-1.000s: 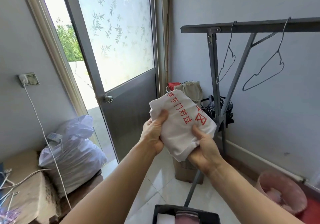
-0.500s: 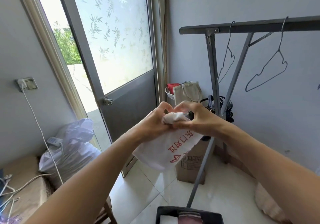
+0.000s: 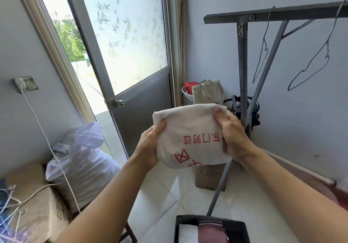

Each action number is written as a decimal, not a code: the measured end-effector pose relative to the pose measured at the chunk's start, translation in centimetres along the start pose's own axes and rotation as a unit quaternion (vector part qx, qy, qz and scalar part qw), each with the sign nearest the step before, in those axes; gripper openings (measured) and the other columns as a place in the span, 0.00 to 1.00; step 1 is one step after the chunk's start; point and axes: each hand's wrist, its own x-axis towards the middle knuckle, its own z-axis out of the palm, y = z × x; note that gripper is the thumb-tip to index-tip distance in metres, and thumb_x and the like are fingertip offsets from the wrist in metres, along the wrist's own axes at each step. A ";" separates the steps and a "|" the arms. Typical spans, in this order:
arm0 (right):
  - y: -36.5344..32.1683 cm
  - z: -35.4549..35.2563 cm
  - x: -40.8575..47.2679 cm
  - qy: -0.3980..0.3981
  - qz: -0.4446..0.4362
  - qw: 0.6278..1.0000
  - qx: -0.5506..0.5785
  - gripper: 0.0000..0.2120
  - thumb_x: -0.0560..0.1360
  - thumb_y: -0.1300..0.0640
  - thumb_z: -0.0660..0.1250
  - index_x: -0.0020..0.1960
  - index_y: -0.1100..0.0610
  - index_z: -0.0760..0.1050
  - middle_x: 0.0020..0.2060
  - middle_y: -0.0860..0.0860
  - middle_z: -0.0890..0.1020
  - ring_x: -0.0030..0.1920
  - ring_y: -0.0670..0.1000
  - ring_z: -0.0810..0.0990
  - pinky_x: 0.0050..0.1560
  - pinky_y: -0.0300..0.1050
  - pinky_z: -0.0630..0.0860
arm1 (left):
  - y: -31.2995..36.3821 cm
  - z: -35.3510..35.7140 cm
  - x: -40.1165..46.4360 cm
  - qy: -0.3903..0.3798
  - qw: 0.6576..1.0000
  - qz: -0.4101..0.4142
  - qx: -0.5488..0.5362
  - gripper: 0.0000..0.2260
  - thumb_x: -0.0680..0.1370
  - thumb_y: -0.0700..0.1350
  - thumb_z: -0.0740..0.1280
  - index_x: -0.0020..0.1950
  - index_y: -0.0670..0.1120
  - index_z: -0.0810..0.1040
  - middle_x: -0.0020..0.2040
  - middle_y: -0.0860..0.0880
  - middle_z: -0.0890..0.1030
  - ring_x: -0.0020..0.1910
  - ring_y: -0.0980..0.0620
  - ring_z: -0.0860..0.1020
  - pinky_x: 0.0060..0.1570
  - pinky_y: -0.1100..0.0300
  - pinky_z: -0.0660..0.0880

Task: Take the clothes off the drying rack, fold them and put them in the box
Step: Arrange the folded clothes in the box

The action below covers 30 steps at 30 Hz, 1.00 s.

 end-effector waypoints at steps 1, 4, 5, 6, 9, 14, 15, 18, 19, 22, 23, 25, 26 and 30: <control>0.5 0.5 0.1 0.002 0.013 1.000 0.016 0.17 0.82 0.47 0.57 0.61 0.59 0.73 0.47 0.60 0.79 0.44 0.59 0.80 0.47 0.63 0.80 | -0.5 -0.2 0.4 0.021 1.000 0.011 0.002 0.14 0.74 0.51 0.69 0.55 0.44 0.81 0.50 0.41 0.83 0.49 0.41 0.80 0.53 0.44 0.79; 2.3 1.1 0.5 0.024 0.003 0.999 -0.044 0.17 0.82 0.46 0.56 0.60 0.59 0.71 0.45 0.59 0.79 0.40 0.56 0.81 0.43 0.56 0.81 | -1.5 -0.5 1.2 0.089 0.981 0.113 0.127 0.10 0.80 0.54 0.65 0.51 0.49 0.81 0.46 0.43 0.81 0.45 0.44 0.79 0.49 0.43 0.79; 2.9 1.2 0.7 0.036 0.000 0.998 -0.052 0.17 0.82 0.46 0.56 0.60 0.59 0.70 0.43 0.59 0.78 0.38 0.55 0.80 0.39 0.54 0.81 | -1.7 -0.6 1.4 0.099 0.972 0.145 0.159 0.11 0.81 0.54 0.63 0.52 0.48 0.79 0.44 0.44 0.80 0.42 0.45 0.79 0.44 0.46 0.79; 3.5 1.2 0.9 0.046 -0.001 0.998 -0.041 0.16 0.82 0.47 0.57 0.59 0.60 0.70 0.42 0.58 0.78 0.35 0.53 0.80 0.35 0.50 0.80 | -1.8 -0.8 1.7 0.100 0.964 0.168 0.179 0.11 0.82 0.53 0.61 0.53 0.46 0.78 0.42 0.44 0.79 0.39 0.46 0.79 0.39 0.50 0.79; 5.3 1.1 1.4 0.058 0.021 0.998 0.007 0.18 0.82 0.49 0.58 0.61 0.64 0.70 0.40 0.57 0.78 0.32 0.49 0.80 0.29 0.44 0.79 | -2.6 -1.4 2.6 0.091 0.961 0.177 0.194 0.11 0.83 0.50 0.60 0.52 0.44 0.75 0.40 0.45 0.77 0.35 0.49 0.78 0.32 0.56 0.78; 9.6 -0.9 1.7 -0.111 0.179 0.958 0.192 0.33 0.74 0.36 0.61 0.71 0.57 0.71 0.63 0.60 0.79 0.61 0.63 0.79 0.56 0.61 0.79 | -5.8 -2.8 4.6 0.085 0.981 0.089 0.151 0.09 0.83 0.52 0.60 0.51 0.48 0.75 0.41 0.47 0.79 0.36 0.49 0.80 0.35 0.53 0.81; 10.6 -1.5 1.7 -0.132 0.213 0.950 0.189 0.35 0.70 0.36 0.68 0.70 0.55 0.72 0.64 0.60 0.78 0.63 0.63 0.78 0.59 0.63 0.76 | -6.5 -3.0 5.1 0.088 0.981 0.078 0.151 0.09 0.83 0.52 0.60 0.52 0.48 0.75 0.40 0.48 0.79 0.36 0.50 0.80 0.34 0.55 0.81; 14.2 -2.9 2.7 -0.135 0.274 0.943 0.131 0.35 0.64 0.47 0.78 0.67 0.58 0.74 0.61 0.60 0.80 0.61 0.63 0.79 0.59 0.61 0.77 | -9.3 -4.0 6.9 0.101 0.979 0.029 0.176 0.11 0.82 0.54 0.61 0.52 0.47 0.76 0.43 0.46 0.80 0.40 0.46 0.79 0.40 0.51 0.81; 15.3 -3.2 3.3 -0.115 0.272 0.949 0.107 0.29 0.68 0.51 0.76 0.66 0.60 0.74 0.59 0.60 0.81 0.60 0.62 0.80 0.58 0.60 0.78 | -10.3 -4.5 7.5 0.109 0.978 -0.015 0.177 0.14 0.81 0.56 0.62 0.52 0.46 0.76 0.45 0.45 0.81 0.42 0.44 0.80 0.43 0.49 0.81; 18.2 -4.1 5.4 -0.040 0.251 0.966 0.052 0.16 0.77 0.57 0.66 0.63 0.60 0.76 0.54 0.59 0.84 0.54 0.59 0.83 0.52 0.56 0.82 | -13.5 -6.6 8.7 0.086 0.969 -0.209 0.096 0.27 0.72 0.64 0.67 0.58 0.43 0.80 0.53 0.42 0.85 0.52 0.41 0.83 0.55 0.43 0.79; 19.4 -4.5 6.1 -0.026 0.253 0.967 0.031 0.14 0.78 0.57 0.65 0.62 0.61 0.77 0.53 0.58 0.85 0.52 0.58 0.84 0.48 0.53 0.83 | -14.9 -7.4 8.9 0.052 0.962 -0.251 0.094 0.29 0.69 0.64 0.68 0.59 0.42 0.80 0.54 0.41 0.84 0.54 0.40 0.83 0.58 0.42 0.78; 21.9 -5.3 7.4 -0.008 0.274 0.962 -0.007 0.12 0.80 0.57 0.63 0.59 0.62 0.78 0.49 0.56 0.86 0.47 0.55 0.86 0.42 0.48 0.83 | -17.8 -8.9 9.6 0.006 0.950 -0.281 0.140 0.25 0.70 0.57 0.72 0.59 0.41 0.80 0.53 0.42 0.85 0.51 0.43 0.84 0.56 0.46 0.79; 23.4 -5.8 8.0 -0.001 0.292 0.956 -0.017 0.12 0.81 0.56 0.62 0.56 0.63 0.79 0.46 0.56 0.86 0.44 0.54 0.86 0.39 0.46 0.83 | -19.5 -9.5 10.0 0.008 0.946 -0.280 0.161 0.19 0.72 0.52 0.73 0.58 0.42 0.81 0.51 0.43 0.86 0.47 0.46 0.84 0.51 0.49 0.81; 29.6 -7.5 9.9 0.005 0.370 0.929 -0.021 0.15 0.81 0.53 0.60 0.52 0.63 0.79 0.44 0.57 0.86 0.39 0.53 0.85 0.39 0.44 0.83 | -25.9 -12.0 11.2 0.064 0.946 -0.239 0.211 0.04 0.80 0.42 0.67 0.54 0.46 0.79 0.44 0.50 0.86 0.40 0.54 0.83 0.39 0.58 0.77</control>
